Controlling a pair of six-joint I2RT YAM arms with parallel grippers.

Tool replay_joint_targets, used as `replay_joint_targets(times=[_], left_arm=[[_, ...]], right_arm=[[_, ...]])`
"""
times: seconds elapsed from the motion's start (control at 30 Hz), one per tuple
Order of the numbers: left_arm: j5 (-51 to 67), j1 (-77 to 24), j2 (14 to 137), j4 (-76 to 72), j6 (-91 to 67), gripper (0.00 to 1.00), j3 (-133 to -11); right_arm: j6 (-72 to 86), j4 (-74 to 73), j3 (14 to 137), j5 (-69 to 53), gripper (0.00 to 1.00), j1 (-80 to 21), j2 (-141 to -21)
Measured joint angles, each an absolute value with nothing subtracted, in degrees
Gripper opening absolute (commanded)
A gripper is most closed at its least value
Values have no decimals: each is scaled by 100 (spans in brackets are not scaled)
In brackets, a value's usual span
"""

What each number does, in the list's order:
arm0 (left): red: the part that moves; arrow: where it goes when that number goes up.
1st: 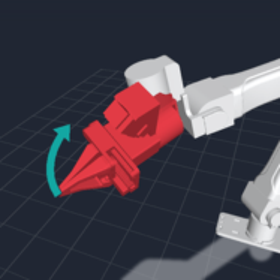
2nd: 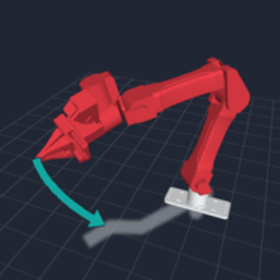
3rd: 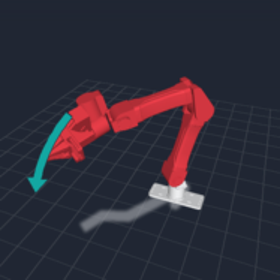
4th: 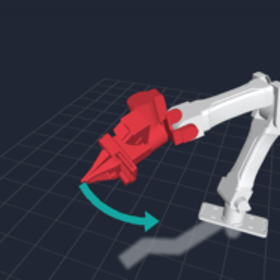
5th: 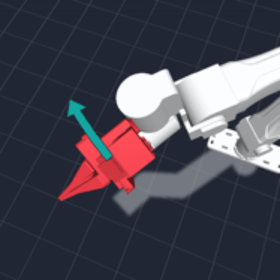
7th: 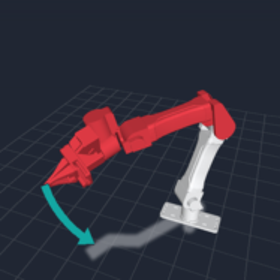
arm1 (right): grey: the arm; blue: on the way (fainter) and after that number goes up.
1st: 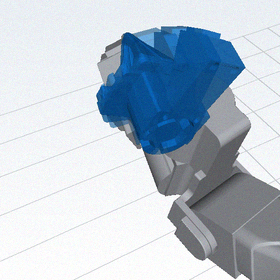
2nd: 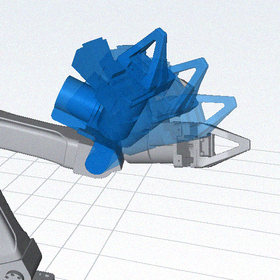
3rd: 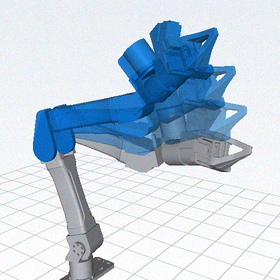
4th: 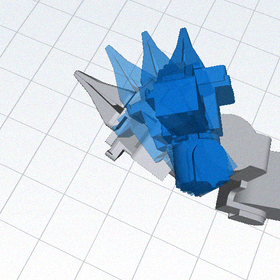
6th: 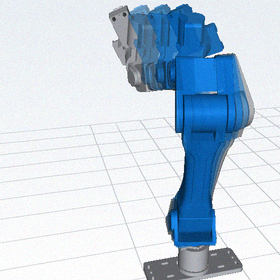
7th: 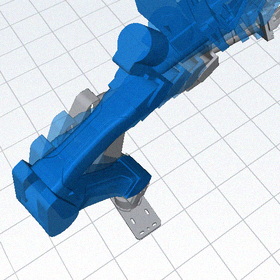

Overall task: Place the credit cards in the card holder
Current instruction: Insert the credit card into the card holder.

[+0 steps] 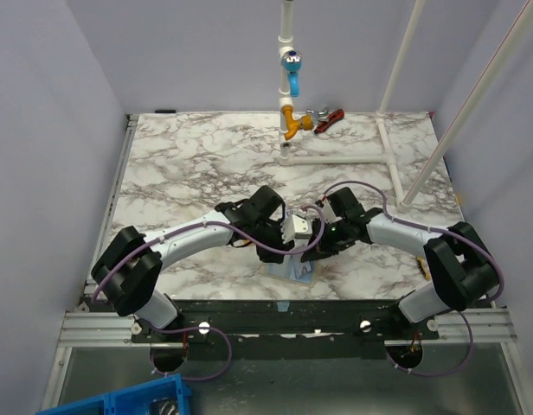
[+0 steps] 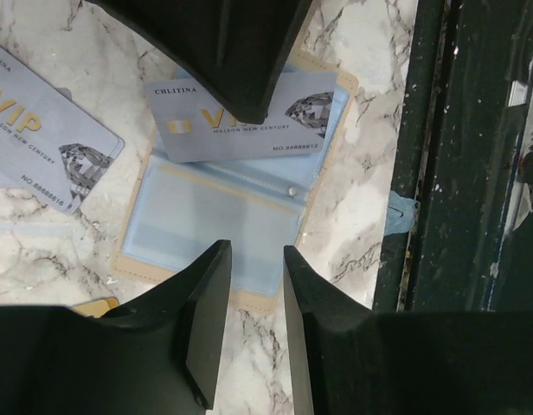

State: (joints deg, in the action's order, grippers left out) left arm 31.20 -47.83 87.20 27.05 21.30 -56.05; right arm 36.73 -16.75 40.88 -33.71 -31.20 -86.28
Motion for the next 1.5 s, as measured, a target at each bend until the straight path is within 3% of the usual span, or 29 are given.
replay_joint_targets(times=[0.23, 0.5, 0.87, 1.5], left_arm=[[2571, -4777, 8720, 2816, 2169, 29, -5778], [2488, -4637, 8523, 1433, 899, 35, -4637], [2316, -3830, 8619, 517, -375, 41, -4047], [2989, -4077, 9299, 829, -569, 30, -4560]], right_arm=[[3494, -1721, 4110, -3358, 1, -3120, -8624], [3675, -1118, 3645, -3363, 1, -3120, -8604], [3723, -1055, 3614, -3083, 1, -3122, -8377], [3747, -1063, 3614, -2792, 1, -3122, -8329]])
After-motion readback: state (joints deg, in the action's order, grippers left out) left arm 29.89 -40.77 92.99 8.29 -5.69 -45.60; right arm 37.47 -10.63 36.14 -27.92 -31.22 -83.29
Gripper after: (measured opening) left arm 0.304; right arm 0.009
